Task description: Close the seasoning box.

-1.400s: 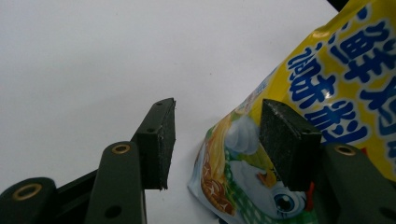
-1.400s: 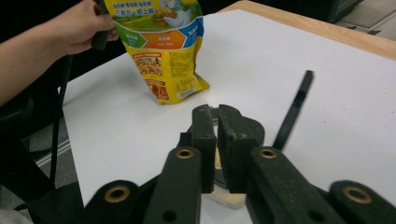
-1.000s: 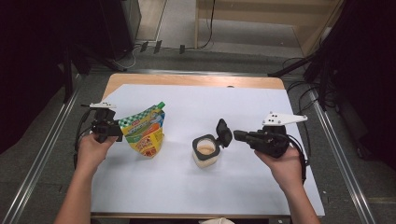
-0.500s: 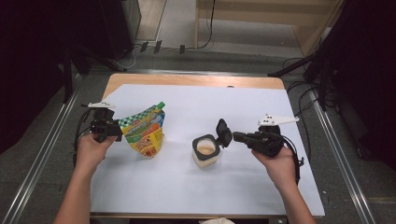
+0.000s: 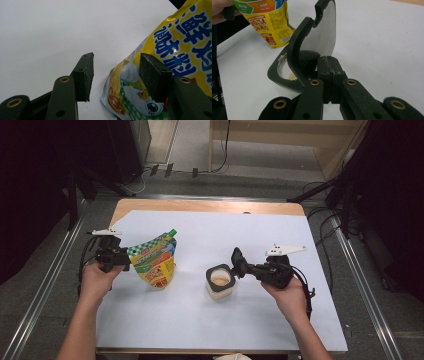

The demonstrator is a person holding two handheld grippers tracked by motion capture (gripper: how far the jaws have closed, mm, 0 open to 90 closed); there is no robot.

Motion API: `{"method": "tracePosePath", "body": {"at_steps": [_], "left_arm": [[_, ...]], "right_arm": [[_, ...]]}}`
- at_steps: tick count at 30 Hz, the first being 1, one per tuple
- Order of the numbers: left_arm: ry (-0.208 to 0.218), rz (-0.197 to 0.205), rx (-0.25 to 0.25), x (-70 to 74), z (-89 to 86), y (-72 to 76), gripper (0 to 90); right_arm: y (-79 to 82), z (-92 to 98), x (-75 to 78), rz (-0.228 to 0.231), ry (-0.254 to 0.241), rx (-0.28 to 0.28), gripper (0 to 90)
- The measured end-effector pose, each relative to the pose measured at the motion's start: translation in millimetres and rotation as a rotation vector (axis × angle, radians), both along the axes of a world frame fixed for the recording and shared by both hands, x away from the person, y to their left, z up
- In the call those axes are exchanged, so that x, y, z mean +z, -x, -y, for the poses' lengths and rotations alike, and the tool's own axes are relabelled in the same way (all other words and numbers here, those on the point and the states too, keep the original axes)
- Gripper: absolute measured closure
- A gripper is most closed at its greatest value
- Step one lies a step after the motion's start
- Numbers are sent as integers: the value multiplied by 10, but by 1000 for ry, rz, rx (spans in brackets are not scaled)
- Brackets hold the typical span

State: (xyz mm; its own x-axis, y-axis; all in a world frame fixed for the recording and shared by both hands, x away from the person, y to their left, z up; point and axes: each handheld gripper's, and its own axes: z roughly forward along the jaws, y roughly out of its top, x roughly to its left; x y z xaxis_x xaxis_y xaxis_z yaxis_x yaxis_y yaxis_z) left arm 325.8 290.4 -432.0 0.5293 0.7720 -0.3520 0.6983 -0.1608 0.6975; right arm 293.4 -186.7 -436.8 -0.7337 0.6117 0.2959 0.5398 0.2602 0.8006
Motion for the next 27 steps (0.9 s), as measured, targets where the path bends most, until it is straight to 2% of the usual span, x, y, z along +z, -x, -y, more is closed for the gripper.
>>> {"method": "tracePosePath", "body": {"at_steps": [9,15,20,27], "left_arm": [[-3,-3,3,-3,-4,-1,466],[-7,-5,2,-4,-2,-2,465],[-9,-4,7,-6,-9,-3,462],[-8,-7,11,-4,-12,-2,461]], "right_arm": [[30,-18,21,3,2,4,900],[78,-114,34,23,12,28,900],[113,-169,66,38,-13,43,900],[160,-264,88,19,-33,61,900]]}}
